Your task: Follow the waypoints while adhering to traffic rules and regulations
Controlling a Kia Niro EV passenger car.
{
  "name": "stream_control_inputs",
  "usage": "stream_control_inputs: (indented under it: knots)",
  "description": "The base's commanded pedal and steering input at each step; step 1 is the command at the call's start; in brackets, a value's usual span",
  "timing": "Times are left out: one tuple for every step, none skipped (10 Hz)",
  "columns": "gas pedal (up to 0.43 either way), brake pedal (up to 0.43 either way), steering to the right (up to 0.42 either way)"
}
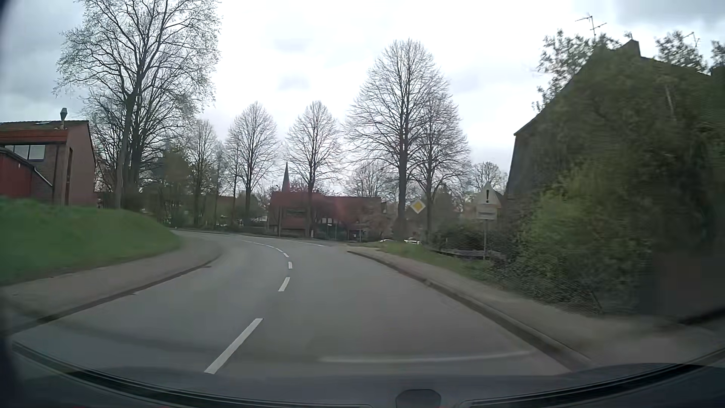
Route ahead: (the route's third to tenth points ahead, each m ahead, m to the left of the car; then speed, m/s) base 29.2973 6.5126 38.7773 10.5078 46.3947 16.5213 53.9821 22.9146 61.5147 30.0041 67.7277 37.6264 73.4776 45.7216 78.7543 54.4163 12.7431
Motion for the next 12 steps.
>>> stream_control_inputs:
  knots:
    - [0.157,0.006,-0.053]
    - [0.157,0.006,-0.053]
    - [0.157,0.006,-0.053]
    - [0.157,0.0,-0.053]
    - [0.157,0.0,-0.053]
    - [0.157,0.0,-0.054]
    - [0.157,0.0,-0.056]
    - [0.157,0.0,-0.056]
    - [0.169,0.0,-0.056]
    - [0.169,0.0,-0.057]
    - [0.169,0.0,-0.059]
    - [0.177,0.006,-0.061]
